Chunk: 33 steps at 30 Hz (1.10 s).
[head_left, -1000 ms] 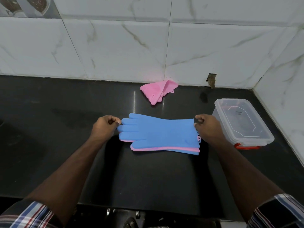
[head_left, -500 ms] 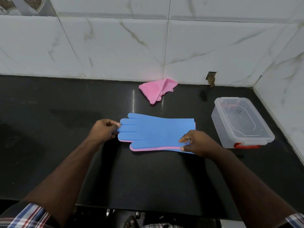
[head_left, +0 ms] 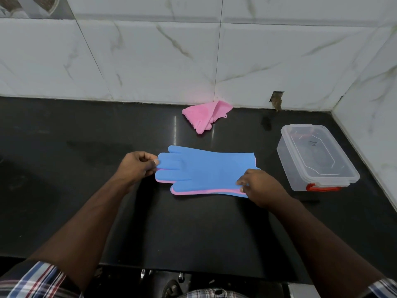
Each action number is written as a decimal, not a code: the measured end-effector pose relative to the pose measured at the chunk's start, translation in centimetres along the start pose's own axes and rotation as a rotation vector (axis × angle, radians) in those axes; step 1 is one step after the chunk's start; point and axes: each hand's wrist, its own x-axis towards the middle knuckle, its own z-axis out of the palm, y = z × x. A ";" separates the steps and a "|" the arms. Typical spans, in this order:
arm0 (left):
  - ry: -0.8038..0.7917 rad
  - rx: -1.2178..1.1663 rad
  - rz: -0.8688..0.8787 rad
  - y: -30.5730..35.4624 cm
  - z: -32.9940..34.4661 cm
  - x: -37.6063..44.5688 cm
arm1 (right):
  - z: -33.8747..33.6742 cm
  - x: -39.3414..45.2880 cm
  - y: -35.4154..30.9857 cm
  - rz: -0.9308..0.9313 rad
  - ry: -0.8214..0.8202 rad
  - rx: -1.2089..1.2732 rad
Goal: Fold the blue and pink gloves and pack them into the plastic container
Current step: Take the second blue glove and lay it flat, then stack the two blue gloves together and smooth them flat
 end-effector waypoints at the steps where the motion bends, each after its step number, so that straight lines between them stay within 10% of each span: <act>1: 0.003 -0.007 -0.002 0.0 0.0 -0.1 | 0.1 -0.1 -0.1 -0.001 0.014 -0.005; 12: 0.084 -0.246 0.202 12.3 1.9 4.8 | -9.7 6.8 -1.1 0.112 0.702 0.304; 18: 0.160 0.195 0.314 10.7 0.8 5.9 | -7.7 6.0 -0.7 0.111 0.375 0.238; 23: -0.184 0.857 0.136 3.7 2.5 3.5 | -2.9 6.1 -0.4 0.145 0.006 0.071; 33: -0.139 0.792 0.131 3.5 1.3 3.2 | -5.6 5.8 -1.1 0.003 0.192 0.315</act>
